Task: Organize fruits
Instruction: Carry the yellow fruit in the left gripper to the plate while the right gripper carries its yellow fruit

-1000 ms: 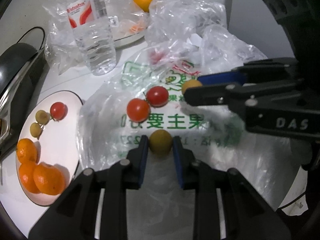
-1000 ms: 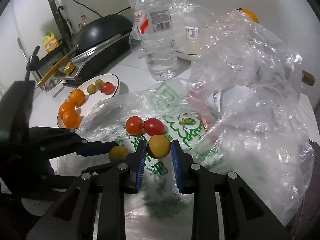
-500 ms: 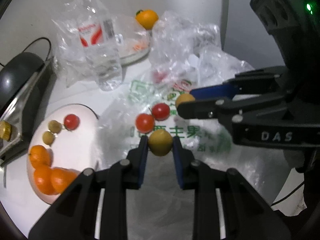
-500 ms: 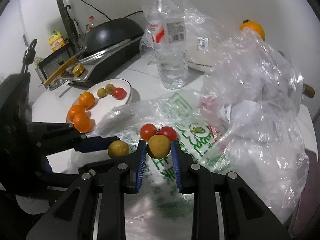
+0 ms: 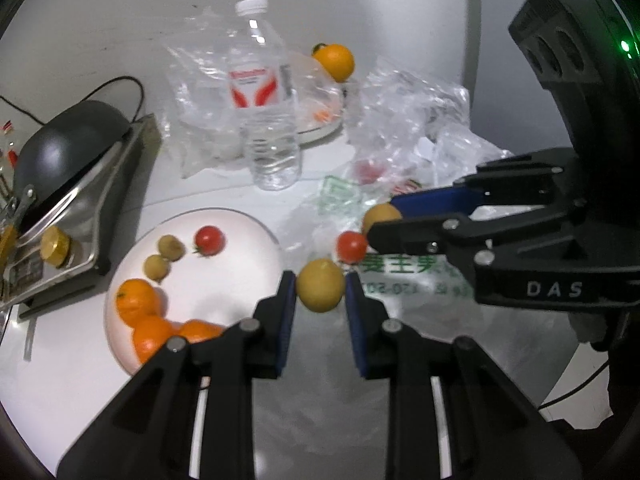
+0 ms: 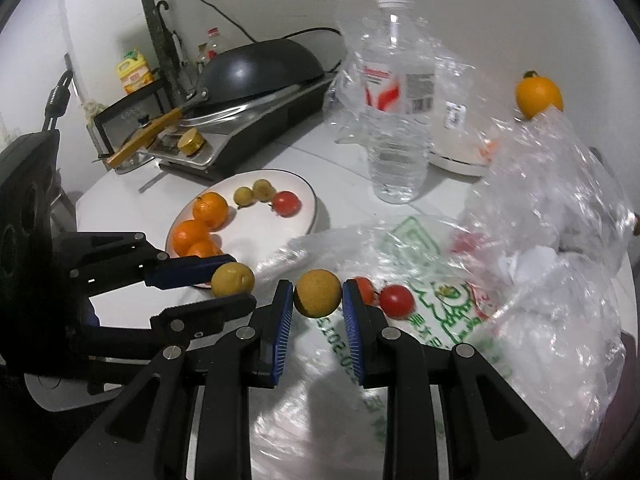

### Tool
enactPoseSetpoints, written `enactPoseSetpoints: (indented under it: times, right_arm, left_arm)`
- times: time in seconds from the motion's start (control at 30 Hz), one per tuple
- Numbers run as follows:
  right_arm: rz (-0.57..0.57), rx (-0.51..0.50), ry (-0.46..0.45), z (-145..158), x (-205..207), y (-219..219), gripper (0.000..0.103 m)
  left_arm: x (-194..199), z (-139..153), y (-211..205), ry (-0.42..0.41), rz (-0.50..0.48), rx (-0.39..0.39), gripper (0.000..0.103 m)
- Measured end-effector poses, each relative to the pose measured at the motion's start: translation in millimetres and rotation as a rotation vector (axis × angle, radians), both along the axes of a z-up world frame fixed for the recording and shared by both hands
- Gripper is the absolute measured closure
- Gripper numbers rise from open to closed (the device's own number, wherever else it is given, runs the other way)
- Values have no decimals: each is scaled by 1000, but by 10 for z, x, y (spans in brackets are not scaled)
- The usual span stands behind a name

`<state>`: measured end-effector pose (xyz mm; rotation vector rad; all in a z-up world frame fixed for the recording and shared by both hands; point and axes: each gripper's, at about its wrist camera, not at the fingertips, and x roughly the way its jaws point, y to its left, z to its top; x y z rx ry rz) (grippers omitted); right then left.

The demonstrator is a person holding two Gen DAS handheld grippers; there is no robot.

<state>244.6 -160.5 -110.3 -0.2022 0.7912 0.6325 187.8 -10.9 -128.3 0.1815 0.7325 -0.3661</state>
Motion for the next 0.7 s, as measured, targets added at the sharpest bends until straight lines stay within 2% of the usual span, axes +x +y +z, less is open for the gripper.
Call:
enactPoseSetpoints:
  times: [0.7]
  right_arm:
    - [89,-40,9,-39,211,746,75]
  left_arm:
    - [208,-137,762,-3,124,-10,78]
